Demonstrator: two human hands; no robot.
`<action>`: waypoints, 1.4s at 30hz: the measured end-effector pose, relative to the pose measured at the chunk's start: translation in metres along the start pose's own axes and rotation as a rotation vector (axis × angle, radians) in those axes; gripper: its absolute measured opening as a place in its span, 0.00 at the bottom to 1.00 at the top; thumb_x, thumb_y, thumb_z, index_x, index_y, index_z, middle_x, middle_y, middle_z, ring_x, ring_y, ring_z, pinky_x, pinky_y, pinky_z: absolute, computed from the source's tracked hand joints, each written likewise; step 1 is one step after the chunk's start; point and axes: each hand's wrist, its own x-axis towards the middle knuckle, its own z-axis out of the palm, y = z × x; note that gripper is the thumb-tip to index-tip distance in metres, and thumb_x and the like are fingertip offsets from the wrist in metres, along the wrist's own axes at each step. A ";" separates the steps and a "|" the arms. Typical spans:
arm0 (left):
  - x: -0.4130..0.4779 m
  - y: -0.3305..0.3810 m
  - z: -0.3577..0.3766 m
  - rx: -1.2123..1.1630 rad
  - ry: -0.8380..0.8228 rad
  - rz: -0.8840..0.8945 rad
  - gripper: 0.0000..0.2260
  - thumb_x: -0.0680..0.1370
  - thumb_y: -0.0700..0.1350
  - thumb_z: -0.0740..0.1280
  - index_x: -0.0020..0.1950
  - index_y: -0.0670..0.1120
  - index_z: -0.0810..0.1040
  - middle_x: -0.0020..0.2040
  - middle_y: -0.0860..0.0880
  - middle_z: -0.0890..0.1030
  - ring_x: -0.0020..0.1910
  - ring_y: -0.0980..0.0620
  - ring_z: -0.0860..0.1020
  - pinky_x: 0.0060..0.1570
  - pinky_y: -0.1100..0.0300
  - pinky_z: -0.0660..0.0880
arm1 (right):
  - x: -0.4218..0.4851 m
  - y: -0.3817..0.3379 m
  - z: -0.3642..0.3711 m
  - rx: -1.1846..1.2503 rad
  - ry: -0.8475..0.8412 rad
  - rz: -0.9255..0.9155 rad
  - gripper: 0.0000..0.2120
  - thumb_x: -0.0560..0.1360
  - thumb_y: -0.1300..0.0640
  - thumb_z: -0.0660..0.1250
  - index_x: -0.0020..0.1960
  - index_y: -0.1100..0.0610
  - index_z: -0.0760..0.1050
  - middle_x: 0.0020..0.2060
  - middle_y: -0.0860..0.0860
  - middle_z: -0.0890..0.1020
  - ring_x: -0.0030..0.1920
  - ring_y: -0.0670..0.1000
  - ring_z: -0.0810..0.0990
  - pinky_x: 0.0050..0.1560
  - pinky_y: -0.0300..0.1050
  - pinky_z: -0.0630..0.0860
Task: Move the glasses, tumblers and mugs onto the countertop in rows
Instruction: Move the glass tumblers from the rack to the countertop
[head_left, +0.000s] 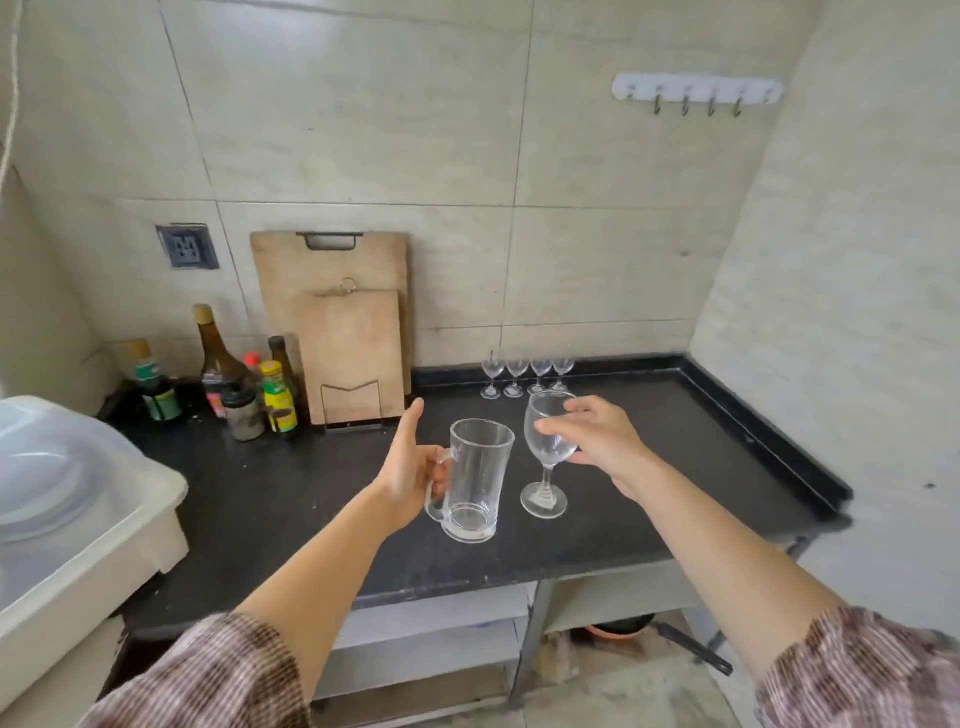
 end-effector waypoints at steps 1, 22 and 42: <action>0.016 -0.001 0.004 0.004 0.007 -0.003 0.32 0.71 0.73 0.52 0.28 0.44 0.66 0.24 0.47 0.62 0.25 0.50 0.60 0.32 0.56 0.59 | 0.012 0.006 -0.005 -0.005 0.013 0.013 0.28 0.63 0.53 0.79 0.60 0.56 0.72 0.50 0.50 0.80 0.48 0.45 0.81 0.48 0.46 0.82; 0.350 0.004 0.083 -0.061 0.441 -0.098 0.17 0.73 0.52 0.68 0.29 0.46 0.68 0.24 0.50 0.61 0.25 0.53 0.58 0.30 0.57 0.58 | 0.359 0.103 -0.103 -0.105 -0.198 0.170 0.32 0.60 0.49 0.80 0.60 0.52 0.72 0.55 0.50 0.77 0.54 0.49 0.79 0.58 0.53 0.78; 0.448 -0.005 0.039 0.127 0.517 -0.229 0.13 0.74 0.51 0.64 0.34 0.45 0.79 0.38 0.44 0.82 0.47 0.45 0.80 0.50 0.53 0.71 | 0.453 0.138 -0.070 -0.178 -0.177 0.218 0.26 0.62 0.49 0.78 0.55 0.49 0.71 0.55 0.45 0.76 0.51 0.44 0.76 0.41 0.39 0.71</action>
